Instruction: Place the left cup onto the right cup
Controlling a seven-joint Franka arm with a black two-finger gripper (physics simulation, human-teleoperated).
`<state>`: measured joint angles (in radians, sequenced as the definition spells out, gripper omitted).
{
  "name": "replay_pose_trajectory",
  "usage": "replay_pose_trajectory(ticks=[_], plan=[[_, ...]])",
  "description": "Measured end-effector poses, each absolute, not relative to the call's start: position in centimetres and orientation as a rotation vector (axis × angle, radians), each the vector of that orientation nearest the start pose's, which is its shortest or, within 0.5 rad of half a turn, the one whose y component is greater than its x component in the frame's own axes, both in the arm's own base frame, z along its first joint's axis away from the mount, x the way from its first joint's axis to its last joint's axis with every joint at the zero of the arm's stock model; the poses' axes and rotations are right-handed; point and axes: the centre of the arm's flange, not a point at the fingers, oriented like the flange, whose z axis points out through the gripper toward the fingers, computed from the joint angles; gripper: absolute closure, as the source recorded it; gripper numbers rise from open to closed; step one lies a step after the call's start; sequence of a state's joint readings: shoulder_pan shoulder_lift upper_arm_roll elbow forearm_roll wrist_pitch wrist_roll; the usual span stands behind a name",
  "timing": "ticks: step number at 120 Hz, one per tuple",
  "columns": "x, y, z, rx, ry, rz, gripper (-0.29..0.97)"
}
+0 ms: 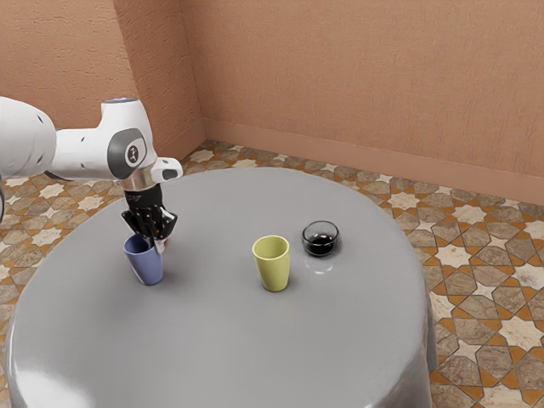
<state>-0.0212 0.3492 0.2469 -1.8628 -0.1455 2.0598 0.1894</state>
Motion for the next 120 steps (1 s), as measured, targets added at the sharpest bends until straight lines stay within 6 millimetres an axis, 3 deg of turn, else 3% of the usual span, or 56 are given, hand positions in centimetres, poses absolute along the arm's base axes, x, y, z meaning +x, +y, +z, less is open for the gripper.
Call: replay_pose_trajectory(ticks=[33, 53, 73, 100, 120], plan=[[60.2, 12.1, 32.9, -3.197, -0.177, 0.195, 0.77], [60.2, 11.1, 35.0, -3.199, -0.151, 0.156, 0.78], [61.1, 7.2, 37.3, -3.193, -0.045, 0.143, 0.78], [63.1, 2.1, 42.6, -3.128, 0.104, 0.125, 0.79], [63.7, -3.1, 45.6, -3.064, 0.22, 0.112, 0.79]])
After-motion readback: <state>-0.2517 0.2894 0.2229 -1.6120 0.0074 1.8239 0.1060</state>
